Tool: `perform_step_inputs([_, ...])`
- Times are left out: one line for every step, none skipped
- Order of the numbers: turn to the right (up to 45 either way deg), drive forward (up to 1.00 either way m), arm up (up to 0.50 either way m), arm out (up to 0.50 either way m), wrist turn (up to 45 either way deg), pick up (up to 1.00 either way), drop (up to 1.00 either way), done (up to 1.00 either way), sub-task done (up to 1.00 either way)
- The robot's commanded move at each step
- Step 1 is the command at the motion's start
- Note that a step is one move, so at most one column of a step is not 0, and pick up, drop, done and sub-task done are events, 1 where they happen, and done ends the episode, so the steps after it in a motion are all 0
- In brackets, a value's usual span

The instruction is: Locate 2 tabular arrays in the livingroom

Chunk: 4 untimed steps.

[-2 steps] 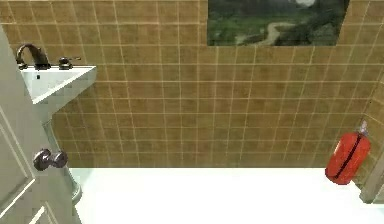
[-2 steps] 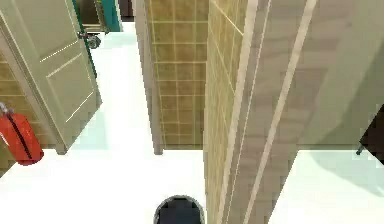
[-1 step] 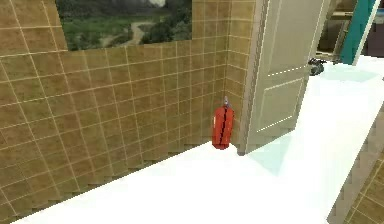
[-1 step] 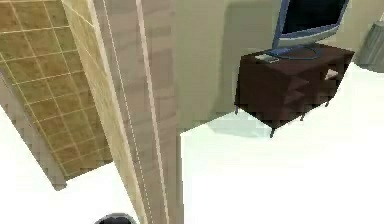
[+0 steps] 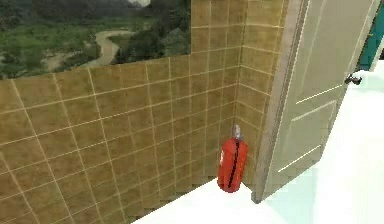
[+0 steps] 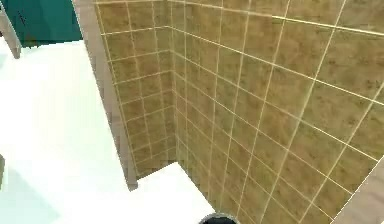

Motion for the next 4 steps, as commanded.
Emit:
perform_step_inputs([39.0, 0.0, 0.0, 0.0, 0.0, 0.0, 0.0, 0.0, 0.0])
perform_step_inputs([0.0, 0.9, 0.0, 0.0, 0.0, 0.0, 0.0, 0.0, 0.0])
perform_step_inputs([15.0, 0.0, 0.0, 0.0, 0.0, 0.0, 0.0, 0.0, 0.0])
perform_step_inputs([0.0, 1.0, 0.0, 0.0, 0.0, 0.0, 0.0, 0.0, 0.0])
